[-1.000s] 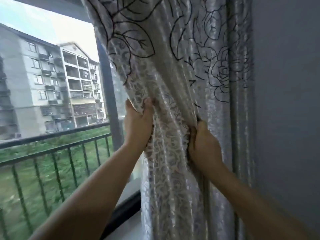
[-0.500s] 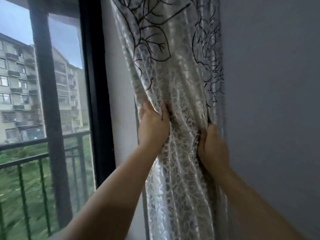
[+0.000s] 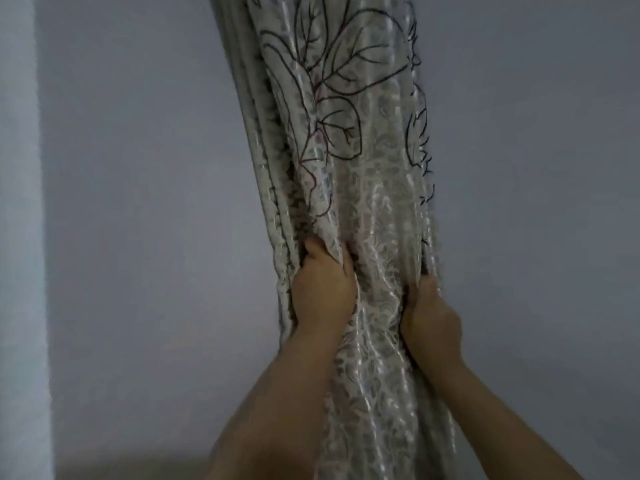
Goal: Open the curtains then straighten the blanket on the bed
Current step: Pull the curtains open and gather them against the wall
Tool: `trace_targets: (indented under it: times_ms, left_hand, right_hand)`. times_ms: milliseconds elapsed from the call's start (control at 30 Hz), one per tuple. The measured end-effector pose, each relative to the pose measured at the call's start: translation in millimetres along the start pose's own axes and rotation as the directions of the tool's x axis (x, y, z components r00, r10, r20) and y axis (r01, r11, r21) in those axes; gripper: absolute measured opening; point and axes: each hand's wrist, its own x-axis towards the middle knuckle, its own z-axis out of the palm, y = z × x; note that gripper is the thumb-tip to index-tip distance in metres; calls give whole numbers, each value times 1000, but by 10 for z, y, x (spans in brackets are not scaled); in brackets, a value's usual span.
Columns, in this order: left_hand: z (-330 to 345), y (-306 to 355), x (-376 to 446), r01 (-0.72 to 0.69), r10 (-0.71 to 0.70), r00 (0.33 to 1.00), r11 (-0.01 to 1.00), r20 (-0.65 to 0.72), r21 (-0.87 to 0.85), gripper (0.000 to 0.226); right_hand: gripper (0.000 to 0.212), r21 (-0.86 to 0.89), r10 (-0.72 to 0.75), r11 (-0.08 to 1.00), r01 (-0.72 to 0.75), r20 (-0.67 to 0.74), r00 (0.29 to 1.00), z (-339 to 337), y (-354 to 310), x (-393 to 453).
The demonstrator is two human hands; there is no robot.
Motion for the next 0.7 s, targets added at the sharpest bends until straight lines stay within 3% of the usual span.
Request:
trace_targets:
  times_ms: [200,400,567,700]
  left_hand:
    - [757,-62,223,-65,67,993,998,97,-20,42]
    - [966,17,327,-114,116,983,993,146,-21,42]
    - [988,176,402,-116,86,963,988,256,105,44]
    - [979,367,473,-103,11,898,977,440,187,48]
  right_hand:
    - [24,-138,58,989,-54,31,998,415,511,164]
    - [16,-181,85,981,-70,79,993,420,727,277]
    - [48,-80,76,995,-65,151,986,132,651,477]
    - [44,123,79,989,-84,48,996,-169,417,928]
